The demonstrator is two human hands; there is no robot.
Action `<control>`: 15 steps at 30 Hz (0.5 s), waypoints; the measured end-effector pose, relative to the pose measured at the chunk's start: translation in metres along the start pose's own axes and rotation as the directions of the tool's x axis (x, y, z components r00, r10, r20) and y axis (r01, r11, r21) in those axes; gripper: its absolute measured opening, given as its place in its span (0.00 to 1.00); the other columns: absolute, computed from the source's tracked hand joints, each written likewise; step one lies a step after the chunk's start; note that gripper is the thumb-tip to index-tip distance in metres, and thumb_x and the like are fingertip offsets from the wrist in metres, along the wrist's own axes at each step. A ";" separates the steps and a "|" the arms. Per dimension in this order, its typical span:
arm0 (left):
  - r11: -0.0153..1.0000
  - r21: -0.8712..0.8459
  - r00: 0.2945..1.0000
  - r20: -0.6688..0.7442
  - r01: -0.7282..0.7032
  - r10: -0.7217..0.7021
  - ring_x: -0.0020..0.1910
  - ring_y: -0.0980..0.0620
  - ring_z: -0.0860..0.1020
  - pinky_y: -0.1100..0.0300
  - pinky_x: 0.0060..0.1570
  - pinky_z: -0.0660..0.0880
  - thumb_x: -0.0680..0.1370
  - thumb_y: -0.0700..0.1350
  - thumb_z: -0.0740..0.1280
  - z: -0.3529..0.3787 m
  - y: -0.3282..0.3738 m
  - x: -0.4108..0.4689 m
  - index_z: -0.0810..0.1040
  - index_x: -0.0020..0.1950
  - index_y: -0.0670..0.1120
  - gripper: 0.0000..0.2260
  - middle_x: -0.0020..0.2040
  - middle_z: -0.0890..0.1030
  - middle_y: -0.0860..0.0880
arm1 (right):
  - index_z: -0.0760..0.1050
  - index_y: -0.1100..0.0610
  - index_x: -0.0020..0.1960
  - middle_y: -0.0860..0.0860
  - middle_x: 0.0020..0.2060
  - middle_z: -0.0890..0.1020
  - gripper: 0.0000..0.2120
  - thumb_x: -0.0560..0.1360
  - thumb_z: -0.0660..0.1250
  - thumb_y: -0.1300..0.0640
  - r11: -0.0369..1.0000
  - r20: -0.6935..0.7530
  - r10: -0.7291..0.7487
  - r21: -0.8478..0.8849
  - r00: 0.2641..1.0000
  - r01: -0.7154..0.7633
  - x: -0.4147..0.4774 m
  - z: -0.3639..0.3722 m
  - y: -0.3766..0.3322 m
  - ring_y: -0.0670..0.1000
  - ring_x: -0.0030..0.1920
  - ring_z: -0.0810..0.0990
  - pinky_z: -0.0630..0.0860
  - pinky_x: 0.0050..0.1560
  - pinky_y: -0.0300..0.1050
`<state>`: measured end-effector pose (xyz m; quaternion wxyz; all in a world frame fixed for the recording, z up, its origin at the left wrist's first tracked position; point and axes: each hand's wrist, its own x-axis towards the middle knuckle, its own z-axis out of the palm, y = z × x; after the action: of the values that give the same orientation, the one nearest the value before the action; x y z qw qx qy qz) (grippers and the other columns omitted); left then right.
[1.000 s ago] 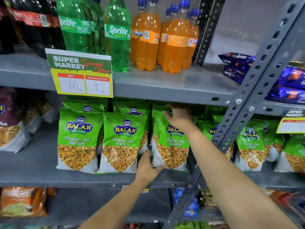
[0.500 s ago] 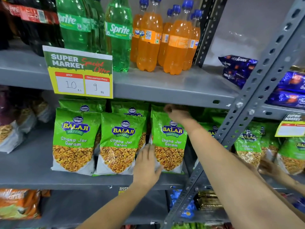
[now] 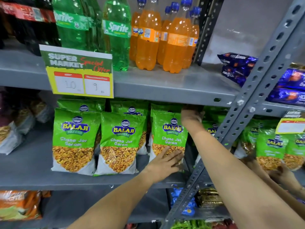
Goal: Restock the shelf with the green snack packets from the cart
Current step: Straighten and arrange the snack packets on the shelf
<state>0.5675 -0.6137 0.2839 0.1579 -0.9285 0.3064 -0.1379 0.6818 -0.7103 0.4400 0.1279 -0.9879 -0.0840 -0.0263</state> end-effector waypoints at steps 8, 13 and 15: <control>0.711 -0.383 0.643 -0.309 0.590 -0.701 0.71 0.46 0.68 0.44 0.68 0.61 0.69 0.58 0.67 -0.022 -0.007 -0.105 0.67 0.68 0.50 0.30 0.71 0.69 0.48 | 0.74 0.54 0.55 0.58 0.56 0.80 0.11 0.77 0.61 0.50 0.893 -0.035 -0.444 0.064 0.895 0.445 -0.021 0.004 -0.100 0.60 0.55 0.78 0.74 0.53 0.48; 0.112 -0.570 0.126 -0.015 0.814 -0.992 0.71 0.42 0.65 0.47 0.69 0.65 0.62 0.66 0.71 -0.023 -0.003 -0.146 0.60 0.73 0.40 0.48 0.71 0.67 0.41 | 0.77 0.57 0.53 0.57 0.53 0.82 0.10 0.75 0.65 0.53 0.842 0.185 -0.539 0.125 0.822 0.525 -0.020 0.012 -0.139 0.57 0.54 0.80 0.76 0.56 0.49; 0.028 -0.585 0.111 0.108 0.811 -0.988 0.74 0.42 0.60 0.48 0.71 0.61 0.60 0.68 0.71 -0.022 0.000 -0.143 0.53 0.75 0.39 0.55 0.75 0.62 0.41 | 0.78 0.61 0.50 0.60 0.51 0.83 0.09 0.75 0.65 0.57 0.835 0.222 -0.550 0.143 0.805 0.531 -0.014 0.012 -0.143 0.59 0.52 0.81 0.77 0.56 0.52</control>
<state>0.4484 -0.5309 0.2813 -0.2758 -0.8635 -0.3226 -0.2724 0.6437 -0.5736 0.4626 0.1397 -0.9124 -0.3786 0.0681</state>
